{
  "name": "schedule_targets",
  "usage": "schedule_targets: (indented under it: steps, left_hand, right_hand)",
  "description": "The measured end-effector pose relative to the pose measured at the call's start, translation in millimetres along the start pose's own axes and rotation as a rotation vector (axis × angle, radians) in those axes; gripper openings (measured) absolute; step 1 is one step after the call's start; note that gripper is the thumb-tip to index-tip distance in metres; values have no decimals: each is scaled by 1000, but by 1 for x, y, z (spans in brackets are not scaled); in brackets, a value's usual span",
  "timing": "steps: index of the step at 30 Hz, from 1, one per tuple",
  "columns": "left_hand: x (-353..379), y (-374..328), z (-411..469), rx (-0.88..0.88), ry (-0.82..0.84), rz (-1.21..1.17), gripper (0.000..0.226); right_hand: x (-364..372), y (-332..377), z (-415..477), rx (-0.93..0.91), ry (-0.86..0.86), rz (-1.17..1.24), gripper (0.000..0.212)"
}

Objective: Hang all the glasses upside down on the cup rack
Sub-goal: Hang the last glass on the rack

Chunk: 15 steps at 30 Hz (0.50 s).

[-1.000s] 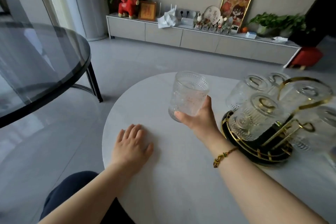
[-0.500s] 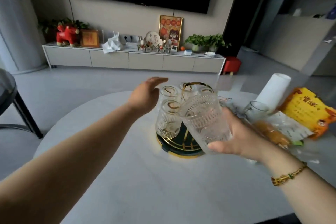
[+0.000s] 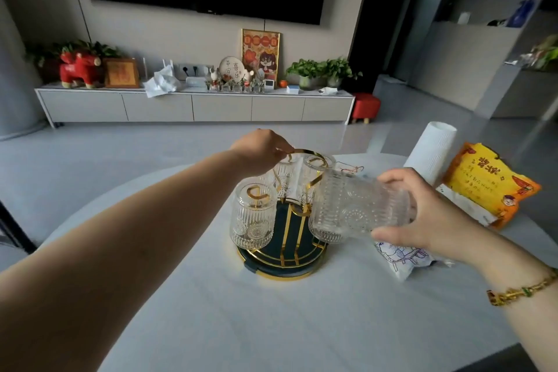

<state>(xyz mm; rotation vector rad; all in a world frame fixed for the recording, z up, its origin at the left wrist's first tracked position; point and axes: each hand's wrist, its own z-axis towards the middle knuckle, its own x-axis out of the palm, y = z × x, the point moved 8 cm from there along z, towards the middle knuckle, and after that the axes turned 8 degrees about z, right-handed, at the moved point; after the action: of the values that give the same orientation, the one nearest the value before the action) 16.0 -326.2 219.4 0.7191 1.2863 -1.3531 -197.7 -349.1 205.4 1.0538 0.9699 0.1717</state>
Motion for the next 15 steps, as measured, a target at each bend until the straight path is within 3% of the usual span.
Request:
schedule_targets:
  steps: [6, 15]
  left_hand:
    - [6, 13, 4, -34, 45, -16, 45]
    - [6, 16, 5, -43, 76, -27, 62]
  right_hand:
    - [0, 23, 25, -59, -17, -174, 59]
    - [39, 54, 70, -137, 159, -478, 77]
